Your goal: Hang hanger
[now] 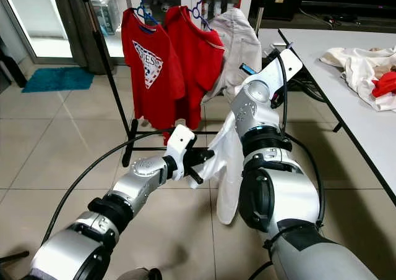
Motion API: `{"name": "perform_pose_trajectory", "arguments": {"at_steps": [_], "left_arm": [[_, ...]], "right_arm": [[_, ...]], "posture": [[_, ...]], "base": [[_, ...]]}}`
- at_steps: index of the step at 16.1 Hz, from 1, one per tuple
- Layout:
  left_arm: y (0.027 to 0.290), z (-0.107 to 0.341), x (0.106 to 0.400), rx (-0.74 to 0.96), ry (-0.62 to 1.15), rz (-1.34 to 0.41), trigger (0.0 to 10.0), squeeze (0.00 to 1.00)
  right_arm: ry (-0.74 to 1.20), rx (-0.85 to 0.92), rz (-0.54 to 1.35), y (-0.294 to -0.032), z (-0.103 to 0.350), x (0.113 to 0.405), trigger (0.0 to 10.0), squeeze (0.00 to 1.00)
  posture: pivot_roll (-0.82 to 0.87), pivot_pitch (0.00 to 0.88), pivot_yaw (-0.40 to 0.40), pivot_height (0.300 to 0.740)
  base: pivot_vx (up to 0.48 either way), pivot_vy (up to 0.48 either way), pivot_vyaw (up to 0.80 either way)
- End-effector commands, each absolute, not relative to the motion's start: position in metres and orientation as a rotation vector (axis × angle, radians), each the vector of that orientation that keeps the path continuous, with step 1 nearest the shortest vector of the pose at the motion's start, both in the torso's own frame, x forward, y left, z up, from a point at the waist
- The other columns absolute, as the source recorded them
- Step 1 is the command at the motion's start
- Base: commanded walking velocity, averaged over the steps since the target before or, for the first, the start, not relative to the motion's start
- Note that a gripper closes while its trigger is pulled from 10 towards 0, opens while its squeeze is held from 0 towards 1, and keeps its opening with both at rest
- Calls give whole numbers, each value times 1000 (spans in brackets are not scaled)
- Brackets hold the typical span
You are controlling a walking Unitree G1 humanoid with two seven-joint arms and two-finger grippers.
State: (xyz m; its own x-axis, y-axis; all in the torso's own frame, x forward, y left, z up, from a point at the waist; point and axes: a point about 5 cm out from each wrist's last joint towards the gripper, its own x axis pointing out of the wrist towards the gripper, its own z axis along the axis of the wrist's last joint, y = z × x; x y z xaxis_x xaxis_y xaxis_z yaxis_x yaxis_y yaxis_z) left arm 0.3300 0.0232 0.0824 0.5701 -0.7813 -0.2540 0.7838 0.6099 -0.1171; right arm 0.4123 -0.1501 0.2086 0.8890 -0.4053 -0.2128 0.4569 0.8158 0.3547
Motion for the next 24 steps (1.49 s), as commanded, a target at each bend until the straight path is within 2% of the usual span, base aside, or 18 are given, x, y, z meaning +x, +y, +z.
{"name": "perform_pose_trajectory", "arguments": {"at_steps": [1,3,5,8,11,15,18,19,20,21,24], "left_arm": [[21,88,334,30,269,-916,0,0],[22,88,334,29,258,-923,0,0],[22,88,329,44,235,-1003,0,0],[24,89,317,55,201,-1161,0,0],[28,81,296,142,222,-1341,0,0],[34,77,286,167,244,-1345,0,0],[39,81,289,198,197,-1259,0,0],[39,84,292,182,176,-1225,10000,0],[38,93,295,117,140,-1211,10000,576],[37,101,297,87,116,-1213,10000,1000],[39,115,297,57,92,-1254,10000,1000]], "right_arm": [[65,423,-463,-151,227,414,10000,0],[64,423,-466,-151,226,414,10000,0],[66,420,-483,-155,225,413,10000,0],[67,420,-504,-161,222,413,10000,0],[61,404,-516,-173,225,415,10000,0],[54,388,-515,-181,231,417,10000,0],[56,392,-513,-181,231,417,10000,0],[58,394,-510,-180,231,417,10000,0],[61,394,-510,-180,229,417,10000,0],[63,395,-512,-181,228,417,10000,0],[64,396,-524,-188,225,416,10000,0]], "posture": [[-122,0,35,740],[-123,0,37,740],[-123,0,40,740],[-115,0,39,740],[-94,0,20,740],[-68,0,0,740],[-59,0,-7,740],[-58,0,-8,740],[-61,0,-4,740],[-65,0,0,740],[-66,0,8,740]], "base": [[0,0,0],[0,0,0],[0,0,0],[0,0,0],[0,0,0],[0,0,0],[0,0,0],[0,0,0],[0,0,0],[0,0,0],[0,0,0]]}}
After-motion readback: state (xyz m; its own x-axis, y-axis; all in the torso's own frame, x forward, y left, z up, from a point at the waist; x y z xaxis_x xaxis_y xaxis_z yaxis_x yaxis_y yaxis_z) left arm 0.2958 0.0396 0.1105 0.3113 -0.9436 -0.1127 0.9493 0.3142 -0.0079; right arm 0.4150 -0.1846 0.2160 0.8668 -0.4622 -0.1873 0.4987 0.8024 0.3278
